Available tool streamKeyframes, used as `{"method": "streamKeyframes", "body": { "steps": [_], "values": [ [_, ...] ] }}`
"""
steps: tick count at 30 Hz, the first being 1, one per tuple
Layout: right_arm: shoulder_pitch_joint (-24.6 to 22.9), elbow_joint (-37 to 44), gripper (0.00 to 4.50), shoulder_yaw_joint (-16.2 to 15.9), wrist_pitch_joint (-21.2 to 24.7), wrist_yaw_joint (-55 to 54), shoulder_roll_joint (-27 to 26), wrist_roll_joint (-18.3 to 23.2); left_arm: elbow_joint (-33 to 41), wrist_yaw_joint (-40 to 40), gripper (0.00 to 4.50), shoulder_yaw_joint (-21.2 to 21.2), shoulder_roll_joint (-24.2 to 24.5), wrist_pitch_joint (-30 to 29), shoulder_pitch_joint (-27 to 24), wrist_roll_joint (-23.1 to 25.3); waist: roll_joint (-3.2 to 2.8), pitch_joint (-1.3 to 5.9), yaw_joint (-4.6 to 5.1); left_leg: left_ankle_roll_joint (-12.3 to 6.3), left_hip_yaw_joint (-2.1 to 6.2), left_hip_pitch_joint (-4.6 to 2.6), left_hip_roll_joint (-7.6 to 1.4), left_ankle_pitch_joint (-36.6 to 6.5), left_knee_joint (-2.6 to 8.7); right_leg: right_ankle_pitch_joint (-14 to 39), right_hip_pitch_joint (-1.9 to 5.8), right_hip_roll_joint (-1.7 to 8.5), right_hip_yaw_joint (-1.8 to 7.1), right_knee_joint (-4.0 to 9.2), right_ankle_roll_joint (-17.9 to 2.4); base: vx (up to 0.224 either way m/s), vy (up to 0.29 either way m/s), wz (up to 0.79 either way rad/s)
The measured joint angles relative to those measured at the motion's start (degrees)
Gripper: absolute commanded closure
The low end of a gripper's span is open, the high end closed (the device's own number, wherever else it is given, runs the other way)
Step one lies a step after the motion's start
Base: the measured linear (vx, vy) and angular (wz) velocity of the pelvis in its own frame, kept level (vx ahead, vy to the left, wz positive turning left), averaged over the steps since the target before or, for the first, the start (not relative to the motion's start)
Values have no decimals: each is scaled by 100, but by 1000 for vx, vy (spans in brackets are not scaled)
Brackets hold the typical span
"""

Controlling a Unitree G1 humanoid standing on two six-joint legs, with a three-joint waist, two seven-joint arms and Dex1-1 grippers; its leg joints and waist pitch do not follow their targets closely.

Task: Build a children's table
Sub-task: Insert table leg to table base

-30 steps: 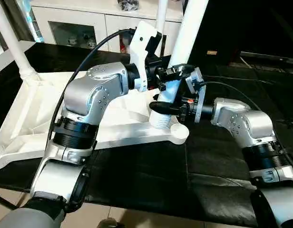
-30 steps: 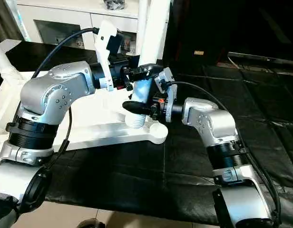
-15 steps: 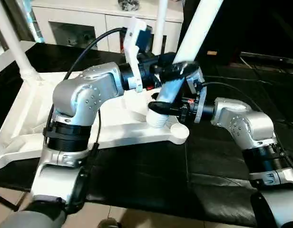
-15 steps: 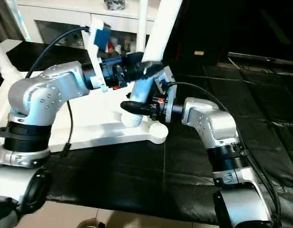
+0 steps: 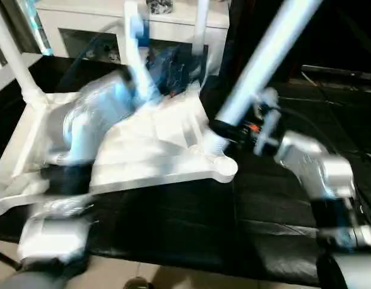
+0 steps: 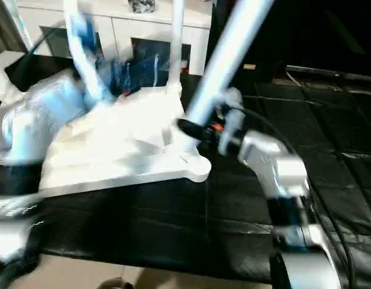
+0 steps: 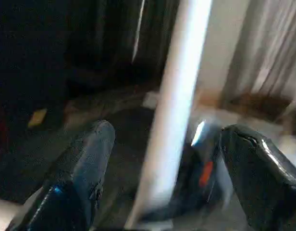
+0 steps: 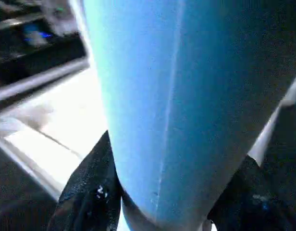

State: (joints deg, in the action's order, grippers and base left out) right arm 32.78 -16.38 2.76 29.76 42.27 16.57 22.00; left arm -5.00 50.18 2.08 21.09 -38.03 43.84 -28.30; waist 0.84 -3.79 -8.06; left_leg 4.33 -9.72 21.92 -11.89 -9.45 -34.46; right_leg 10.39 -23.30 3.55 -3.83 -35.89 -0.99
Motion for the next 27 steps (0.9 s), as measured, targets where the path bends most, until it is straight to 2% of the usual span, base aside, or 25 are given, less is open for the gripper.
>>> {"method": "streamKeyframes", "body": {
  "steps": [2,4,6,10,15,21,24,27],
  "values": [
    [-94,54,257,-47,-116,-143,23,-179,-196,154,54,343,99,263,-151,303,-7,-3,-2,1,0,2,0,0,0,-1,0,0,0,0,1,0,0,0],
    [-152,77,257,3,-140,-267,-24,-190,-431,304,54,707,163,612,-205,626,-18,-4,12,1,2,0,-1,1,1,-2,0,-1,0,0,1,0,0,0],
    [-191,155,257,75,-138,-379,-49,-184,-624,365,54,1040,167,883,-246,904,-58,5,26,1,1,0,0,0,0,-2,0,-1,2,0,1,0,0,0],
    [-256,293,257,141,-111,-626,-52,-190,-981,442,54,1394,115,1150,-275,1211,-103,15,72,3,3,-4,-3,1,5,-2,0,-6,0,-3,1,0,0,0],
    [-506,512,257,182,-25,-991,-181,-199,-2068,380,54,1805,-108,1627,-224,1771,-211,26,167,3,3,-4,2,1,3,-4,1,-4,4,2,2,0,0,0],
    [-712,937,257,117,-30,-994,-157,-269,-3025,333,54,1961,-159,2128,-170,2179,-320,28,237,3,7,-1,1,1,5,-7,0,-7,1,6,2,0,0,0],
    [-779,1070,257,113,-14,-1039,-156,-265,-3136,375,54,1961,-168,2242,-150,2189,-333,35,236,2,6,0,1,1,4,-7,0,-6,2,10,2,0,0,0],
    [-849,1177,257,33,21,-1058,-151,-260,-3355,429,89,1966,-192,2436,-114,2256,-333,35,238,2,6,0,1,1,3,-8,1,-6,3,12,2,0,0,0]
  ]
}}
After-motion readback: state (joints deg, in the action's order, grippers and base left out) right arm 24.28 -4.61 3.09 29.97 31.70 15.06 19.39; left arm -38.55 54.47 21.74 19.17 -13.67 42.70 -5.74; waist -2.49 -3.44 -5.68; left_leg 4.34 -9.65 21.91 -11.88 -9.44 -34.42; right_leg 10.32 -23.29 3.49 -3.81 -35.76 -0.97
